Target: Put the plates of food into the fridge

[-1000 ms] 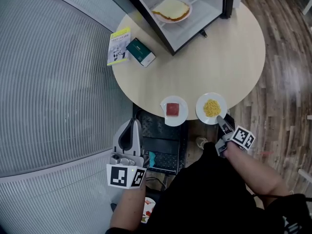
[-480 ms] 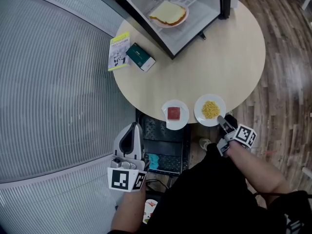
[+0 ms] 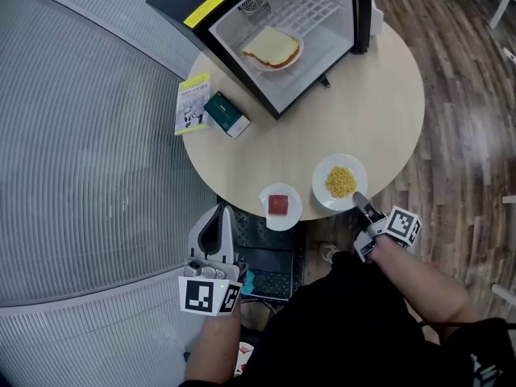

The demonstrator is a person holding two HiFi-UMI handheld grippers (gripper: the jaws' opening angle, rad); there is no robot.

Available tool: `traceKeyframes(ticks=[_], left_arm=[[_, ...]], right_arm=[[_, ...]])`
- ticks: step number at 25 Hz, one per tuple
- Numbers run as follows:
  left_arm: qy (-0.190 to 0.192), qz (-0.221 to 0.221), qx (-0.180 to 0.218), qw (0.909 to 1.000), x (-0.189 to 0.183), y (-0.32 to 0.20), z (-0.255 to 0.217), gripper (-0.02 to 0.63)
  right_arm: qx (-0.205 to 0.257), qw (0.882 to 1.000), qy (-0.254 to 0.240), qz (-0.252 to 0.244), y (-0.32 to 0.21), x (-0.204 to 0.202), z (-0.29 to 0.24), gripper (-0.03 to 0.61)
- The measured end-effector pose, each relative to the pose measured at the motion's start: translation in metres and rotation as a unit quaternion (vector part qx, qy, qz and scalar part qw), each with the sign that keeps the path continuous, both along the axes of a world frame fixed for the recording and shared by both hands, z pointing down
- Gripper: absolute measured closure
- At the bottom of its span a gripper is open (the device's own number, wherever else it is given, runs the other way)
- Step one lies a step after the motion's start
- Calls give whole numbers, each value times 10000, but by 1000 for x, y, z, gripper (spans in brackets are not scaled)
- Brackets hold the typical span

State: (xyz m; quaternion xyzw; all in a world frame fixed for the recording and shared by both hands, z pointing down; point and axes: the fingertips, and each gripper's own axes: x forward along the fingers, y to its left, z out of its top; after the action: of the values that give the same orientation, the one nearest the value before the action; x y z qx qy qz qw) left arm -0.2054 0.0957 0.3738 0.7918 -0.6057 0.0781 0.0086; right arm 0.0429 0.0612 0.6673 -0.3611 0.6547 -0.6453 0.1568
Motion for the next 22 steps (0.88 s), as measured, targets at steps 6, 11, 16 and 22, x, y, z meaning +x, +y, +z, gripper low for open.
traceKeyframes(ticks=[6, 11, 16, 22], left_arm=[[138, -142, 210, 9996, 3, -19, -17, 611], [287, -288, 281, 9988, 5, -34, -24, 611], [384, -410, 402, 9976, 10, -55, -28, 611], [427, -460, 538, 9966, 27, -88, -37, 611]], right_arm=[[199, 9997, -152, -5, -35, 13, -35, 563], [242, 9997, -35, -14, -67, 30, -61, 563], [399, 9991, -128, 40, -117, 46, -93, 563], [668, 9976, -189, 46, -179, 62, -126, 563]])
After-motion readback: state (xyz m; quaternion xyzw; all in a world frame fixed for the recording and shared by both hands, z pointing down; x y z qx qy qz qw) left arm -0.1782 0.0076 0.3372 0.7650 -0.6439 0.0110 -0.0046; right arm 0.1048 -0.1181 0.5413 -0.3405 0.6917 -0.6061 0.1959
